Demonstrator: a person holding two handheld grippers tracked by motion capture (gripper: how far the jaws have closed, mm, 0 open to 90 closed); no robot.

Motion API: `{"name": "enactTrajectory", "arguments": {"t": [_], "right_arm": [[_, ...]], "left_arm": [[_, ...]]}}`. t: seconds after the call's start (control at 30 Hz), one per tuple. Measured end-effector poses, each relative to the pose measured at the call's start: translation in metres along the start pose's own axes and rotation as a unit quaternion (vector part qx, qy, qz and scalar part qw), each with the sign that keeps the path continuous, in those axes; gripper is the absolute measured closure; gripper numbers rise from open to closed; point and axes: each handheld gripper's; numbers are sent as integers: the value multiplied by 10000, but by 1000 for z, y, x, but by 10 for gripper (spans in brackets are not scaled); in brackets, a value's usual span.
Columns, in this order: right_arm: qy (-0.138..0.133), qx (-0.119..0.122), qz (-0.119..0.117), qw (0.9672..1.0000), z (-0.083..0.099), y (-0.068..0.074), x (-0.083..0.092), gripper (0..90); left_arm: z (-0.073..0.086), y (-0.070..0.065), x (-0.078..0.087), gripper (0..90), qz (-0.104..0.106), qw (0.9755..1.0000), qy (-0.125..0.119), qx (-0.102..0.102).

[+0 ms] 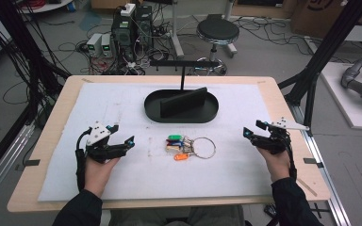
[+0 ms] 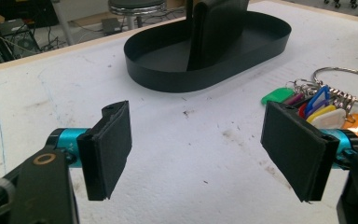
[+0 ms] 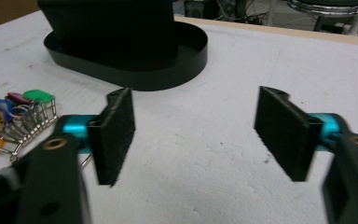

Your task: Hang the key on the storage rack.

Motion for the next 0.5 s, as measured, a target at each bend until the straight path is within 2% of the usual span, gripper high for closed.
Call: {"name": "enactTrajectory", "arguments": {"t": [0.1,0.2,0.3,0.5], "right_arm": [[108,114,-180,9997,1,3,-5,412],[180,126,-273,9994,2,4,-9,459],[368,187,-472,9980,3,9,-23,517],[631,298,-638,9955,3,19,-43,587]], "left_arm": [[1,-1,1,247,-23,10000,22,-21],[2,-2,2,247,-12,10000,51,-38],[3,-2,0,247,-18,9999,100,-58],[5,-1,1,247,3,9999,136,-47]]}}
Point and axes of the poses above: each handheld gripper's, and its own axes: x roughly backward along the jaws, z roughly out of its underside, y roughly to its left, and after that the axes turned 15 degrees about -z, right-handed
